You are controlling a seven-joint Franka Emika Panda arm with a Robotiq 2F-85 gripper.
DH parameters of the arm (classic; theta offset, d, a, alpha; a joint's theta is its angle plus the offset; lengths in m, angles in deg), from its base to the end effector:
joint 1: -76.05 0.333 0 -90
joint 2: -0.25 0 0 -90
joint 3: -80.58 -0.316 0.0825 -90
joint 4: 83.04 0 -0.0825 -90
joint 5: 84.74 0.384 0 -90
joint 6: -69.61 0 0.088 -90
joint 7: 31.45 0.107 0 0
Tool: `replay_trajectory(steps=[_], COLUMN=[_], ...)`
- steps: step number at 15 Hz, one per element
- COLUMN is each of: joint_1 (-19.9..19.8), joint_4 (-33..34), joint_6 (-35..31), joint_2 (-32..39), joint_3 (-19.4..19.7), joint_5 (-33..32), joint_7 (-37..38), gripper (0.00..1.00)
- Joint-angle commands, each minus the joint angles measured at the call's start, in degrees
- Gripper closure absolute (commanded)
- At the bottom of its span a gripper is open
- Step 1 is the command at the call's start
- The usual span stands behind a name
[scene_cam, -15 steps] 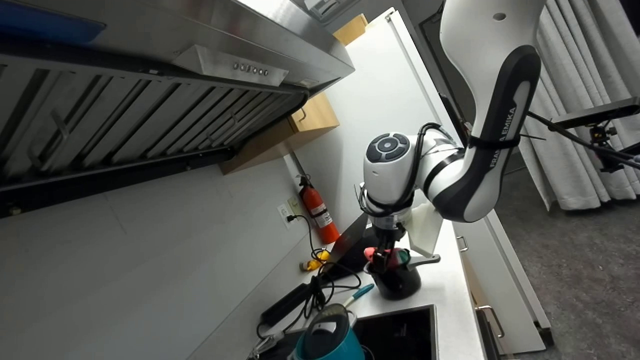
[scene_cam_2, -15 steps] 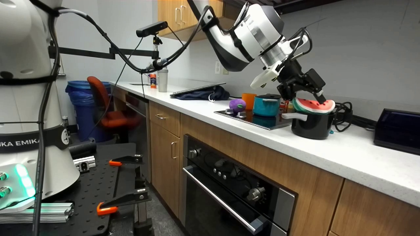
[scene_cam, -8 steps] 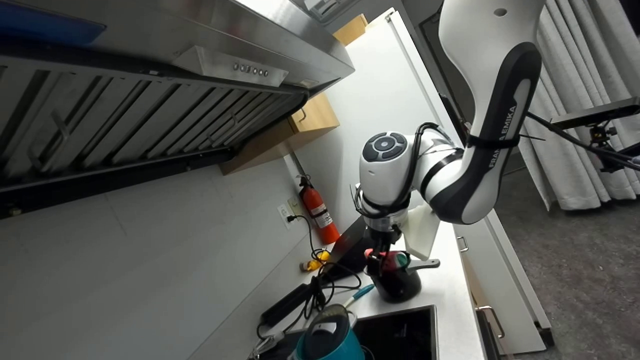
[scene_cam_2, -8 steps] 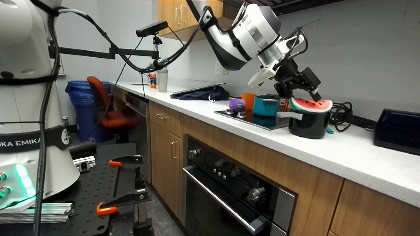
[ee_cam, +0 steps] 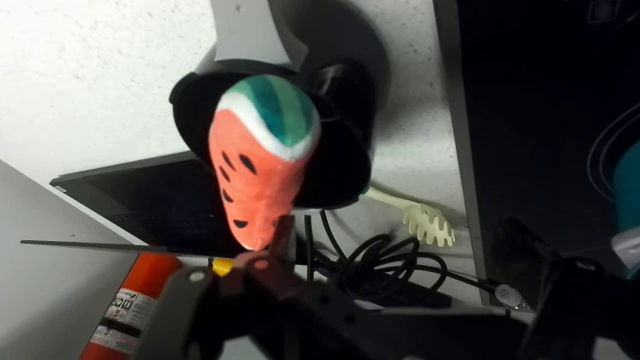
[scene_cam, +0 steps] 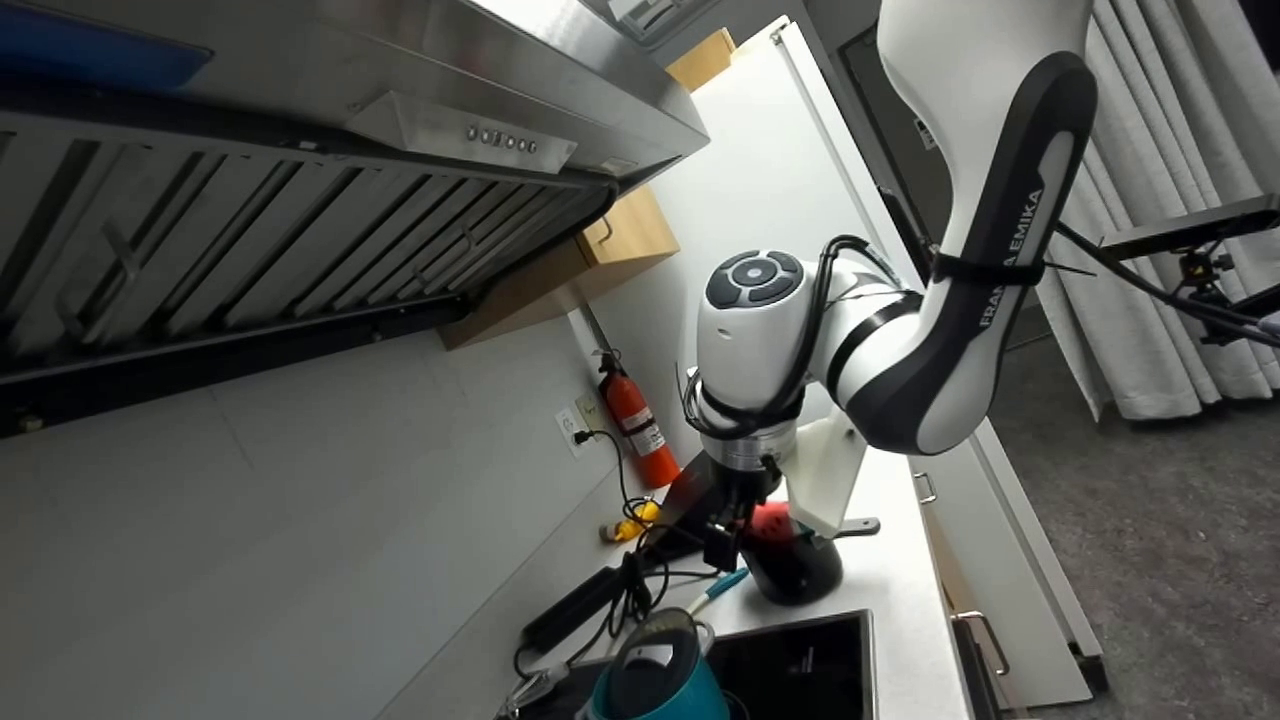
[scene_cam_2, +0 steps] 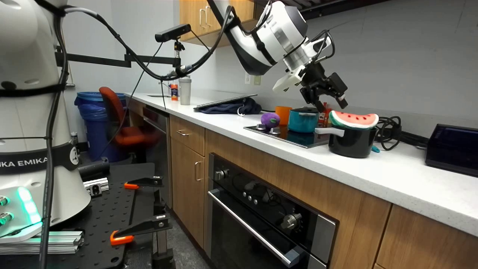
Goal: Put the watermelon plushie inside the little pot and close the lid
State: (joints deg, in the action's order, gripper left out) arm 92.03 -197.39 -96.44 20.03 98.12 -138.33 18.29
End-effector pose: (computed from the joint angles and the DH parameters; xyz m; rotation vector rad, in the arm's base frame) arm 0.6324 0.0422 0.3371 2.6837 0.0133 0.9290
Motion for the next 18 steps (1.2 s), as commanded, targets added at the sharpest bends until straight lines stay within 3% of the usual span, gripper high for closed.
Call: replay_trajectory(steps=[1,15,16,17,18], joint_1=[0.7,1.0,1.0,1.0,1.0], joint_4=[-1.6,-1.5,-1.5,-1.5,-1.5], joint_6=[0.1,1.5,1.5,1.5,1.3], joint_2=[-2.2,-3.4,-3.5,-3.5,-3.4], joint_3=[0.5,7.1,7.6,8.0,8.3], joint_5=[-1.5,-8.0,-8.3,-8.4,-8.5], joint_7=[0.6,2.0,2.2,2.3,2.2], gripper=[0.00,0.02,0.04,0.28,0.30])
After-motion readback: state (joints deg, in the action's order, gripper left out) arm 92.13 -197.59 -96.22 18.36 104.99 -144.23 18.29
